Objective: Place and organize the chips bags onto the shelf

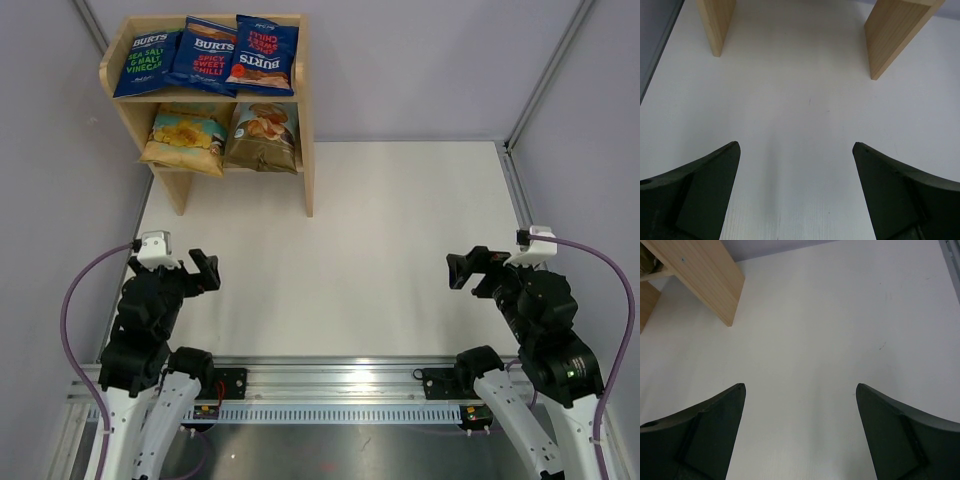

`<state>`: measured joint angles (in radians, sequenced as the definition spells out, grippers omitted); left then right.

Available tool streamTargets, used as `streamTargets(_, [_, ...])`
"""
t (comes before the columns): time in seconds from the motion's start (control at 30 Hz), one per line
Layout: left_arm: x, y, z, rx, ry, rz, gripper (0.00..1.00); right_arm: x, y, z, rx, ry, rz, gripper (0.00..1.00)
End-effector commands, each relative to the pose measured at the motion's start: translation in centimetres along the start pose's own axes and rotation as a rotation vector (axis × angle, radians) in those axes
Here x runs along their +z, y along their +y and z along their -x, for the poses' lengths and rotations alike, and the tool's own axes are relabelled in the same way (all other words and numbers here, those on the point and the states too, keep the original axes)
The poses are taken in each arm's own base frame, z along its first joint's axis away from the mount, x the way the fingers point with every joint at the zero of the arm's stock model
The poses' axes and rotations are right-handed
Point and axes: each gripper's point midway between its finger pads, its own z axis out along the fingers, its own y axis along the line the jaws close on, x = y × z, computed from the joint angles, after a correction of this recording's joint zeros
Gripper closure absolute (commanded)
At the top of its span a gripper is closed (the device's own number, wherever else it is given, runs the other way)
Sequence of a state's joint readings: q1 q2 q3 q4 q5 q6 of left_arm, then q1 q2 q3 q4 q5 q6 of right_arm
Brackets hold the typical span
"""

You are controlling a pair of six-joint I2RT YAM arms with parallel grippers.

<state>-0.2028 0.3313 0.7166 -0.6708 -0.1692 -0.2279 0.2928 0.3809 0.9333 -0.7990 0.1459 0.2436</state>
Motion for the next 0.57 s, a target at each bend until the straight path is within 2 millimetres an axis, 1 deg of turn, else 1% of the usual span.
streamTargets(0.0, [-0.4, -0.2, 2.1, 0.009, -0.116, -0.017, 0.01, 0.7, 1.4, 1.2, 0.017, -0.051, 0.066, 0.0])
streamTargets(0.07, [-0.5, 0.0, 2.0, 0.007, -0.11, -0.008, 0.01, 1.1, 1.2, 0.9, 0.011, -0.032, 0.051, 0.0])
streamTargets(0.23, [-0.7, -0.1, 2.2, 0.008, -0.119, -0.015, 0.01, 1.3, 0.7, 0.9, -0.006, -0.03, 0.024, 0.0])
streamTargets(0.3, [-0.6, -0.1, 2.2, 0.007, -0.124, -0.016, 0.01, 1.2, 0.8, 1.0, -0.007, -0.044, 0.031, 0.0])
streamTargets(0.43, [-0.7, 0.0, 2.3, 0.001, -0.127, -0.008, 0.01, 1.2, 1.6, 1.8, 0.0, -0.088, 0.08, 0.01])
streamTargets(0.53, [-0.7, 0.1, 2.3, 0.001, -0.13, -0.003, 0.01, 1.4, 2.0, 1.7, 0.011, -0.076, 0.093, 0.0])
